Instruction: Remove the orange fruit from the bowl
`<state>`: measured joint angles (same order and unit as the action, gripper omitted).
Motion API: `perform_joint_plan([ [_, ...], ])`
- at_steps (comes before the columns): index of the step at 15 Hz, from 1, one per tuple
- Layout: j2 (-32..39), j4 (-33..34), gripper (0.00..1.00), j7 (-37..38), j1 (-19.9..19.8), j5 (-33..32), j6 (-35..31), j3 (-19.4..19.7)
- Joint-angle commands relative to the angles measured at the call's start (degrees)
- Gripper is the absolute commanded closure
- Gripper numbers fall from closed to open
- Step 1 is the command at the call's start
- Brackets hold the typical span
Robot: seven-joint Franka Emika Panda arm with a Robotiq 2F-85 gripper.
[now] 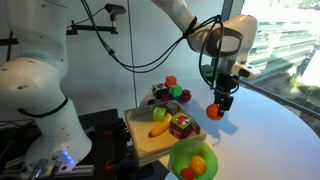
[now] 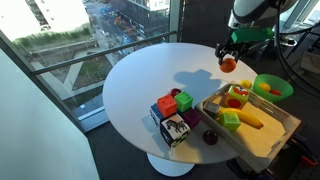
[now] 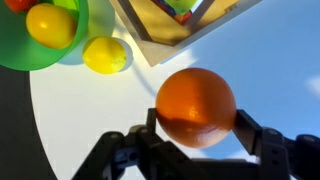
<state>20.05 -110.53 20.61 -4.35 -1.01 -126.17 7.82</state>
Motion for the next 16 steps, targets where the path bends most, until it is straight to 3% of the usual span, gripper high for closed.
perform_joint_plan([
  [1, 3.6, 3.3, 0.48, 1.9, 1.0, -0.1, -0.9, 0.3],
  [16, 9.2, 1.5, 0.48, 1.6, 3.5, -0.4, -8.8, 0.8],
])
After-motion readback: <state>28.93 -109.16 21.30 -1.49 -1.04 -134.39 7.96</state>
